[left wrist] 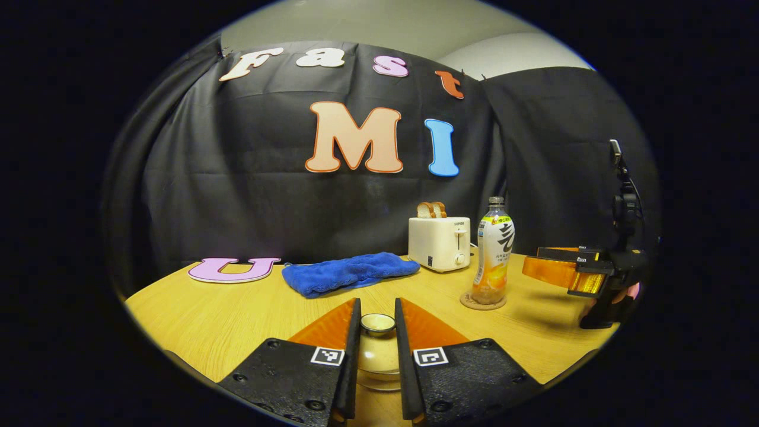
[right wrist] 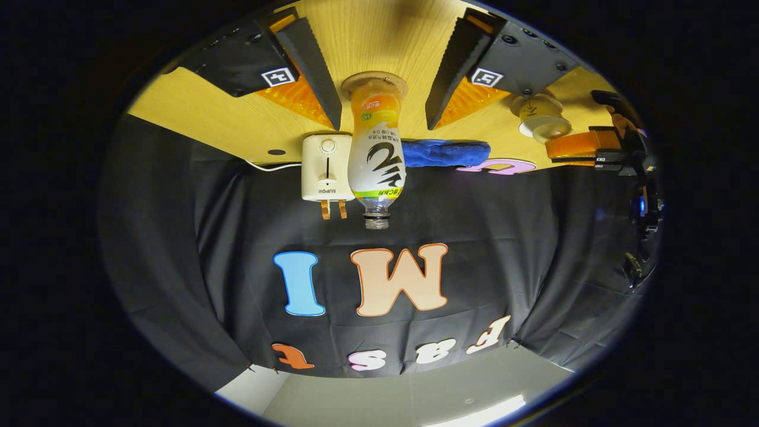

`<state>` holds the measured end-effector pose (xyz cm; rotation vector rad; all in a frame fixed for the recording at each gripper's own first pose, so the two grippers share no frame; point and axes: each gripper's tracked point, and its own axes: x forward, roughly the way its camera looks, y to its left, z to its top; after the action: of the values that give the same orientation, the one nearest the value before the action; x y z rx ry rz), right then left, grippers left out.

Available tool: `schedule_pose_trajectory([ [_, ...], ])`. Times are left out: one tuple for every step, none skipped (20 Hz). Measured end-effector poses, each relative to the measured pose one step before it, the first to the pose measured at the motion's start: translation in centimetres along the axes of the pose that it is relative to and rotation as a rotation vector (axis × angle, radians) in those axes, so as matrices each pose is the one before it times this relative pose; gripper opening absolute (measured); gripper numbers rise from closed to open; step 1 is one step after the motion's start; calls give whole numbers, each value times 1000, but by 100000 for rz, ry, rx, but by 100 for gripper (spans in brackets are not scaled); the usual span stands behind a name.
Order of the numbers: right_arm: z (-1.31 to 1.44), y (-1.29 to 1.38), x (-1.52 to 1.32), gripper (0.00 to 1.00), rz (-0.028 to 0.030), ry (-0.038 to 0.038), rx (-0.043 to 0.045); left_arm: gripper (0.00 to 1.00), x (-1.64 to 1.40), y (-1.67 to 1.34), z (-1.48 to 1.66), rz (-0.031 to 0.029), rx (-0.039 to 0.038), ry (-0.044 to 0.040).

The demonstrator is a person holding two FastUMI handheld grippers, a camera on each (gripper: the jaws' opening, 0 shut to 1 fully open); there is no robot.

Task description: Open the teacup lid with one hand, grasp the water bottle and pour water into the teacup with the other hand; after pouring, place the water bottle on the coaster and then close the teacup lid.

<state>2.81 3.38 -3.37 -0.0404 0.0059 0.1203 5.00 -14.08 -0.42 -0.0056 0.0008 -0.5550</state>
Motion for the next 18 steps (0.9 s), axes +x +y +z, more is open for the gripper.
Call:
schedule_pose_trajectory([
  [-13,-3,-95,91,38,-15,4,28,197,-93,-67,-205,141,290],
  [21,45,-77,91,0,28,44,28,145,-139,-113,-544,149,584],
  [-32,-21,-4,91,44,-29,-33,28,210,-194,-98,-538,186,665],
  [33,28,0,87,6,16,22,28,79,-88,-133,-543,325,989],
  [-39,-60,45,91,12,9,11,28,192,-51,-101,-460,336,942],
  [101,-50,-35,91,45,-39,-44,28,200,-100,-166,-332,254,912],
  [14,-84,-4,91,66,17,12,28,63,23,-44,-7,242,657],
  [22,4,-23,87,34,4,19,28,-42,15,-11,-20,82,369],
  [24,-44,43,91,54,-34,-22,29,-49,9,102,-134,-166,-495],
  [29,1,16,91,27,16,29,29,-125,36,116,82,-270,-639],
  [-16,-35,-1,91,38,-25,0,29,-52,30,98,127,-411,-791],
  [39,-3,40,91,4,-16,-12,29,-59,-7,114,2,-173,-961],
  [-37,2,23,91,67,14,7,30,-229,11,244,-163,-329,-1119],
  [55,15,4,91,14,-5,14,30,112,-79,77,-496,-59,-779],
  [2,-45,-10,91,23,-37,-3,30,90,-118,-1,-418,110,142],
  [6,0,36,87,13,16,-9,30,-8,5,-148,-96,227,569],
  [-14,-10,-14,91,16,-6,22,30,45,47,-61,31,114,332],
  [7,8,35,91,33,2,-5,30,-69,11,18,16,-92,-317],
])
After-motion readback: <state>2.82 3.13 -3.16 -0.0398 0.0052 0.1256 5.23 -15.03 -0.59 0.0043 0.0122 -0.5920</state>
